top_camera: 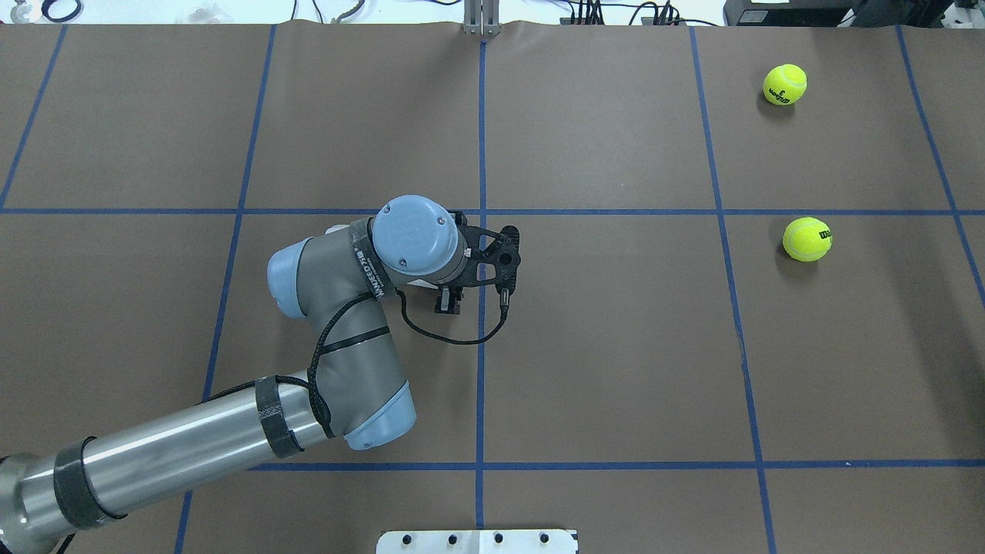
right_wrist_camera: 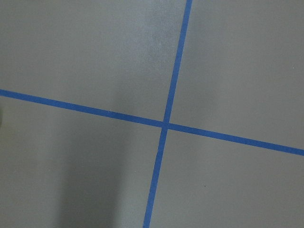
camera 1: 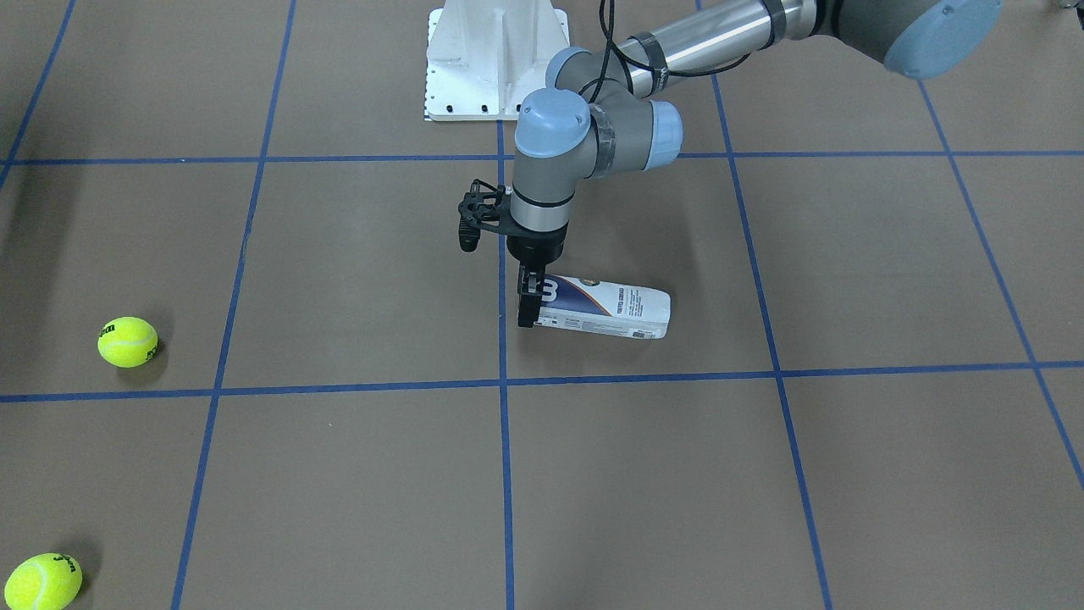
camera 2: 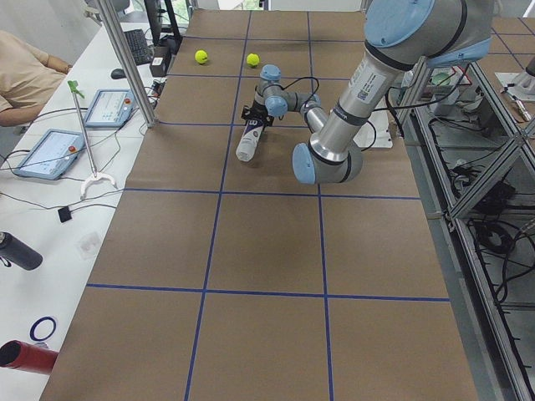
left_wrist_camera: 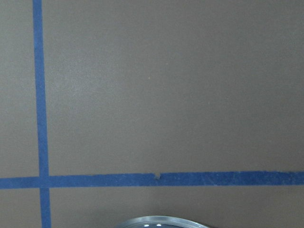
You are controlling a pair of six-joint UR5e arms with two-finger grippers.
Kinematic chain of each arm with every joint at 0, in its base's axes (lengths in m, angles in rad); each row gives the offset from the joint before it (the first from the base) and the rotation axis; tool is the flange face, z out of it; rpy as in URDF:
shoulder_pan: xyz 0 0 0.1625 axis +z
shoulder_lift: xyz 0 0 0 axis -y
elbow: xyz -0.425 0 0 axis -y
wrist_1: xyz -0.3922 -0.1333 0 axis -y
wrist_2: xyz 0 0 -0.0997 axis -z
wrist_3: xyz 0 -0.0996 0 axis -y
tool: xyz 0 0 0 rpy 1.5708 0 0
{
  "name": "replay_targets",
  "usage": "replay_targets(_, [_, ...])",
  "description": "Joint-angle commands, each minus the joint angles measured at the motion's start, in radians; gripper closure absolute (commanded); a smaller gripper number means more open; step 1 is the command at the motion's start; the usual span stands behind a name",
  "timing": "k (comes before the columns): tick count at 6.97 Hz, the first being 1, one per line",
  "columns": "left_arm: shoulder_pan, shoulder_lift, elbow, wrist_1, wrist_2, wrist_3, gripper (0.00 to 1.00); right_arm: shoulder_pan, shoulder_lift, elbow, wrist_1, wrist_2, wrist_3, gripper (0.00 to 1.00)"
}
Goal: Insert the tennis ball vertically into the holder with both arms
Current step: 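Close the left gripper around the can's open end, then lift and rotate the can upright with the left gripper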
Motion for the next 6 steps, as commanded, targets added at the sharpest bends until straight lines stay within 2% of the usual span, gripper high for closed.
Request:
replay_targets(1, [0.000, 0.000, -0.003, 0.000, 0.012, 0.003, 0.27, 0.000, 0.002, 0.000, 0.000, 0.000, 0.000, 0.00])
replay_targets(2, [-0.002, -0.003, -0.027, -0.001, 0.010, 0.004, 0.25, 0.000, 0.002, 0.000, 0.000, 0.000, 0.000, 0.00])
replay_targets(4, [-0.019, -0.005, -0.166, -0.007, 0.003, -0.005, 0.20, 0.000, 0.004, 0.000, 0.000, 0.000, 0.000, 0.00])
replay_targets(5, [-0.035, -0.011, -0.222, -0.029, -0.028, -0.044, 0.20, 0.000, 0.004, 0.000, 0.000, 0.000, 0.000, 0.00])
replay_targets(6, [-0.066, -0.008, -0.227, -0.147, -0.137, -0.157, 0.20, 0.000, 0.004, 0.000, 0.000, 0.001, 0.000, 0.00])
